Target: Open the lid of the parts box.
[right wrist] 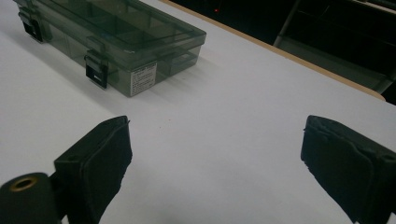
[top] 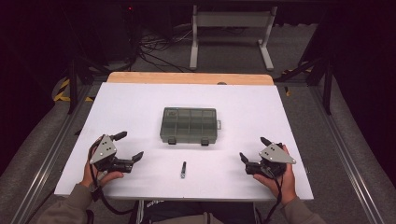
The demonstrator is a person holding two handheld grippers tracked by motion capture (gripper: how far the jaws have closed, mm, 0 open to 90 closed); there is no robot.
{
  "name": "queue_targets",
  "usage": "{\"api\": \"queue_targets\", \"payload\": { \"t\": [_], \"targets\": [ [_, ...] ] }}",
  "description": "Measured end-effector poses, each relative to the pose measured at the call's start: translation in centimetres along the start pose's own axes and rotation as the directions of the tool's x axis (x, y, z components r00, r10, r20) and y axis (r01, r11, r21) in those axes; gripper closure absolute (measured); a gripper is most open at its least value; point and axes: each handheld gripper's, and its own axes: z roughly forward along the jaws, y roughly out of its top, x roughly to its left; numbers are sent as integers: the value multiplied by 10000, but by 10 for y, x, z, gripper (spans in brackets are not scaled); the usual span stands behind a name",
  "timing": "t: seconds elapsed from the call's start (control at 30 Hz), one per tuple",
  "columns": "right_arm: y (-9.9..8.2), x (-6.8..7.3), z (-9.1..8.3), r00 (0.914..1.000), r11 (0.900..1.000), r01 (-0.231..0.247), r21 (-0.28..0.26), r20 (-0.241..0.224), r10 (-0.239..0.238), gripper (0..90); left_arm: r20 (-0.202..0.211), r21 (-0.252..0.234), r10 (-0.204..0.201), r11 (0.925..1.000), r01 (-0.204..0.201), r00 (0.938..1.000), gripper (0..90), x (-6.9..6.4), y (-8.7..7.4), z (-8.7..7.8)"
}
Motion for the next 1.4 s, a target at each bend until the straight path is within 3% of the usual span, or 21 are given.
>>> {"api": "queue_targets", "payload": {
  "t": [0.17, 0.23, 0.53, 0.7, 0.8, 0.83, 1.0, 1.07, 1.23, 1.27, 1.33, 1.4],
  "targets": [
    [-1, -2, 6, 9995, 9994, -302, 192, -12, 302, 98, 41, 434, -92, 9990, 90, 9999, 57, 2, -1, 12],
    [-1, -3, 11, 9982, 9979, -538, 361, -255, 547, 95, 193, 630, -160, 9979, 147, 9997, 63, 4, -2, 18],
    [11, 0, 31, 9961, 9972, -262, 705, -821, 320, 153, 359, 1391, -375, 9898, 322, 9986, 107, 11, 2, 51],
    [25, 8, 55, 9877, 9953, -16, 964, -1557, 166, 220, 447, 1826, -148, 9832, 64, 9989, 199, 10, 9, 71],
    [30, 17, 70, 9827, 9923, 269, 1205, -1850, -42, 248, 731, 2033, -143, 9791, -8, 9972, 265, 9, 13, 82],
    [32, 19, 75, 9818, 9912, 256, 1297, -1901, -4, 257, 732, 2118, 5, 9772, -160, 9973, 289, 9, 14, 84],
    [38, 23, 95, 9754, 9885, -19, 1510, -2176, 351, 311, 987, 2315, -18, 9726, -212, 9951, 381, 8, 20, 95],
    [39, 24, 97, 9717, 9879, -74, 1550, -2323, 437, 337, 1038, 2393, 89, 9704, -337, 9946, 417, 8, 20, 97],
    [41, 35, 108, 9675, 9817, 187, 1893, -2511, 300, 447, 1229, 2548, -86, 9667, -232, 9924, 493, 7, 21, 102],
    [41, 36, 109, 9660, 9817, 183, 1894, -2566, 315, 486, 1267, 2686, 122, 9622, -462, 9919, 504, 5, 22, 104],
    [40, 37, 110, 9654, 9831, 171, 1824, -2588, 313, 494, 1200, 2825, 250, 9575, -582, 9925, 521, 2, 22, 106],
    [40, 37, 110, 9652, 9835, 217, 1798, -2601, 263, 502, 1255, 2800, 199, 9585, -547, 9919, 522, 3, 22, 106]
  ]
}}
